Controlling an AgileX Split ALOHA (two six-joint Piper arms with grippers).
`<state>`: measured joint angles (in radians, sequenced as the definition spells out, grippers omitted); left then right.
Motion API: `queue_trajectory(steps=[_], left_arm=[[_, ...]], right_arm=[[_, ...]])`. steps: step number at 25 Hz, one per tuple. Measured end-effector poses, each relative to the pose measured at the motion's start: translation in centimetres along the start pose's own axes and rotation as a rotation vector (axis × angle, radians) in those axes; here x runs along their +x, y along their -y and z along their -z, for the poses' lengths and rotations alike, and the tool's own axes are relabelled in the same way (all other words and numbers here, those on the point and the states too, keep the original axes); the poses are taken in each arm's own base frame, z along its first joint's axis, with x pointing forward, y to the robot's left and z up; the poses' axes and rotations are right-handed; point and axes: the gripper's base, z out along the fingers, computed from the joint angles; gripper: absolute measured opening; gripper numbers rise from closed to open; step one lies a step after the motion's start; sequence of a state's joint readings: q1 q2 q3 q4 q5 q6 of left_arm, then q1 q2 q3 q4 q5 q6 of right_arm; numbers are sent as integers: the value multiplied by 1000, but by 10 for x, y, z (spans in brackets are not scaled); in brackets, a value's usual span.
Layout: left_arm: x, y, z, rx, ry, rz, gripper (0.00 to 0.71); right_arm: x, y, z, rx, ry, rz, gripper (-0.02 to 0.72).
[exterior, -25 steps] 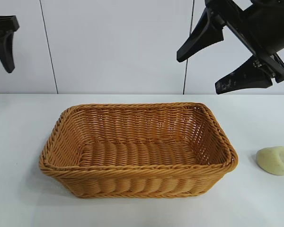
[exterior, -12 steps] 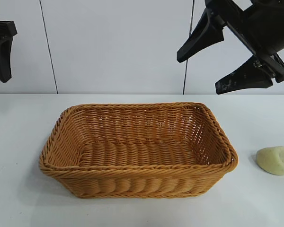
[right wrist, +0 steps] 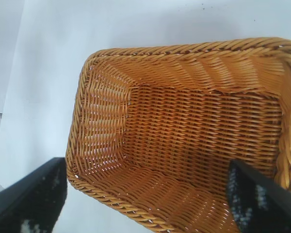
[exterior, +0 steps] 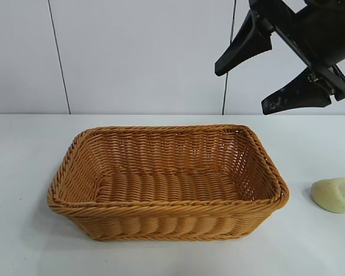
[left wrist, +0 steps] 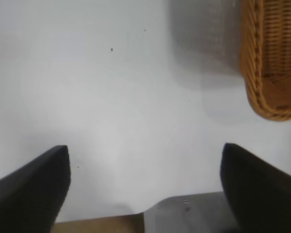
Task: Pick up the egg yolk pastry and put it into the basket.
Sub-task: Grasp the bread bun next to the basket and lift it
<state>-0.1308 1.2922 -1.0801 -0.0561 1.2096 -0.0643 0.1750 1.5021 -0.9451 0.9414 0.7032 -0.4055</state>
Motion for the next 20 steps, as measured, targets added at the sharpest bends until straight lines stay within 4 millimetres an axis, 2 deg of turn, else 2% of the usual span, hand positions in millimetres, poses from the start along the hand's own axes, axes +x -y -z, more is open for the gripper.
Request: queue_trajectory(steps=[3, 7, 11, 14, 20], left_arm=[[43, -3, 7, 1, 24, -2, 611], [98, -8, 4, 6, 95, -4, 611], [141, -13, -5, 17, 250, -7, 611], [165, -15, -8, 22, 329, -11, 611], [191, -16, 9, 37, 532, -22, 611]], right_arm=[[0, 0, 0, 0, 0, 1, 637], [0, 0, 0, 0, 0, 1, 637], [0, 0, 0, 0, 0, 1, 637], [0, 0, 0, 0, 0, 1, 637], [0, 0, 0, 1, 0, 1, 637]])
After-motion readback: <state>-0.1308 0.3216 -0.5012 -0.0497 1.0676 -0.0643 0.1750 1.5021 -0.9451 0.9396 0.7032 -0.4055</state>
